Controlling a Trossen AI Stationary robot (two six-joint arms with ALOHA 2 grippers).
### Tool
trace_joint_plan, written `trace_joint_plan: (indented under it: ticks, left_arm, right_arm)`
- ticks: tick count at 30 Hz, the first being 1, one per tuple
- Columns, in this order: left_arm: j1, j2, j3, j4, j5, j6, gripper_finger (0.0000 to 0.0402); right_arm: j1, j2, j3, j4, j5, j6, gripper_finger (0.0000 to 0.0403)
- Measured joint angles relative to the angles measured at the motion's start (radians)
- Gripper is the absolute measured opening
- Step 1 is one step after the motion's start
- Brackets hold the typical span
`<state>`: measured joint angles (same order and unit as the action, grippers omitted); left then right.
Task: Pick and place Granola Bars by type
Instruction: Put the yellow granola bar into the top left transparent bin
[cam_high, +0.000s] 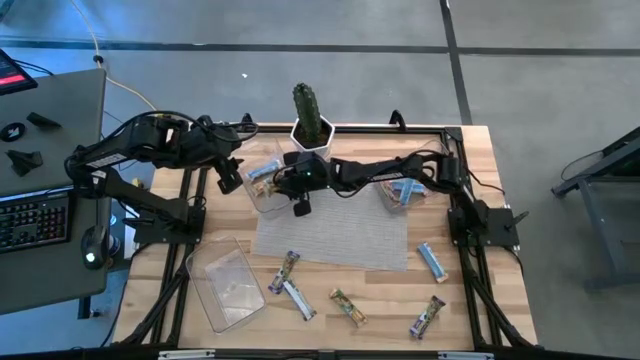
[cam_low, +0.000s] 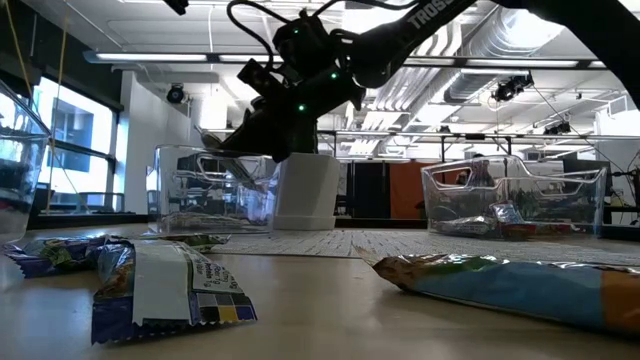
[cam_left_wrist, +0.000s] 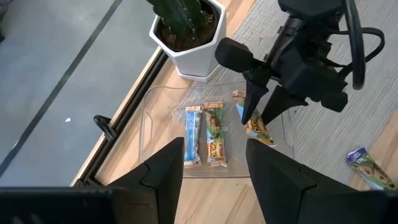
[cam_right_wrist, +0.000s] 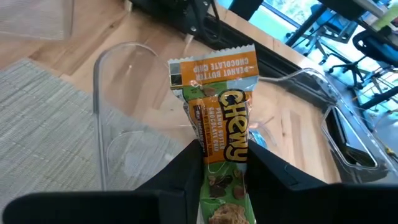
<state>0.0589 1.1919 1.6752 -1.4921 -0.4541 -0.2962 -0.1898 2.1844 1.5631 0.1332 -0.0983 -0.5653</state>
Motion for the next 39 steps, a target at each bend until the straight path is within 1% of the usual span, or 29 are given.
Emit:
trace_joint_plan:
  ticks: [8,12,16,18,21,23,25,28,32,36,38,39]
  left_arm:
    - [0.000,0.000,0.000,0.000,0.004,-0.001,0.0168]
    - [0.000,0.000,0.000,0.000,0.004,-0.001,0.0168]
    - [0.000,0.000,0.000,0.000,0.013,-0.001,0.0168]
    - [0.000,0.000,0.000,0.000,0.018,0.000,0.0168]
    - [0.000,0.000,0.000,-0.001,0.022,0.000,0.0168]
    - [0.000,0.000,0.000,-0.004,0.025,0.000,0.0168]
    - [0.000,0.000,0.000,-0.005,0.028,0.000,0.0168]
    - [0.000,0.000,0.000,-0.008,0.028,0.002,0.0168]
    - [0.000,0.000,0.000,-0.008,0.028,0.002,0.0168]
    - [0.000,0.000,0.000,-0.008,0.028,0.002,0.0168]
    - [0.000,0.000,0.000,-0.008,0.028,0.002,0.0168]
    - [0.000,0.000,0.000,-0.008,0.028,0.002,0.0168]
  right_arm:
    - [-0.001,0.001,0.000,-0.004,0.007,0.004,0.0095]
    - [-0.002,0.002,-0.001,-0.001,-0.009,0.005,0.0095]
    - [0.008,0.005,-0.003,0.066,-0.009,-0.018,0.0095]
    - [0.015,0.008,-0.005,0.107,0.009,-0.018,0.0095]
    - [0.027,0.008,-0.005,0.148,0.082,-0.023,0.0094]
    - [0.033,0.008,-0.005,0.136,0.123,-0.023,0.0094]
    - [0.040,0.008,-0.005,0.113,0.137,-0.028,0.0094]
    - [0.049,0.008,-0.005,0.129,0.123,-0.028,0.0094]
    - [0.052,0.007,-0.005,0.140,0.083,0.022,0.0094]
    - [0.038,0.007,-0.005,0.146,0.010,0.074,0.0095]
    - [0.032,0.007,-0.005,0.144,0.012,0.091,0.0101]
    - [0.029,0.007,-0.005,0.143,0.030,0.098,0.0105]
